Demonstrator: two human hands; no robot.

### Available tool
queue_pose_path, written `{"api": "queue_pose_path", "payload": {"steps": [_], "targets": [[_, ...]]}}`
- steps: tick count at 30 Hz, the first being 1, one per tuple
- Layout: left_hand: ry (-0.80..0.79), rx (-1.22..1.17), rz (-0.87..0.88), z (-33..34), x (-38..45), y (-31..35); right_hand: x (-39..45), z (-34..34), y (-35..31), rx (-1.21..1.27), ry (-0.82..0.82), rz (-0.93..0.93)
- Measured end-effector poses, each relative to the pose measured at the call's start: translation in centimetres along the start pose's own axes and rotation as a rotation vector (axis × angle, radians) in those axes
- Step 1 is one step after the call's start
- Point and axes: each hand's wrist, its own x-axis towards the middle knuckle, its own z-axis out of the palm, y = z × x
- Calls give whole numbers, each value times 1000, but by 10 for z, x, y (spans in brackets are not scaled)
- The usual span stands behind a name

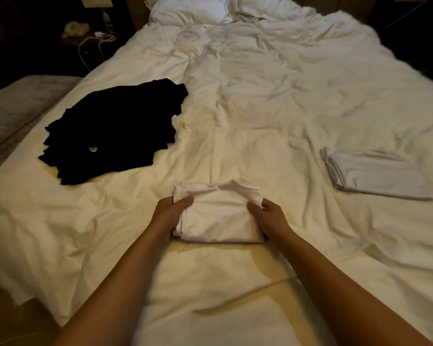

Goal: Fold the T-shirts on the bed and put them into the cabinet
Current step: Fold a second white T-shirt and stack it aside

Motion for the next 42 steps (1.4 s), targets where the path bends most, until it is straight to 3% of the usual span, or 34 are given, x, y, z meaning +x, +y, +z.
{"api": "queue_pose_path", "payload": {"steps": [14, 24, 34, 36, 39, 42], "targets": [[-254, 56, 111, 188, -31, 20, -3, -182, 27, 49, 288, -35], [-332, 98, 190, 322, -41, 41, 27, -302, 30, -49, 476, -83], [-243, 218, 243, 430, -9, 73, 112, -384, 12, -228, 584, -137], [-182, 297, 287, 445, 3, 71, 128, -397, 18, -264, 590, -115], [-96, 615, 322, 462, 14, 61, 146, -406, 42, -346, 568, -53], [-91, 582, 329, 471, 26, 53, 150, -403, 65, -382, 591, -43]]}}
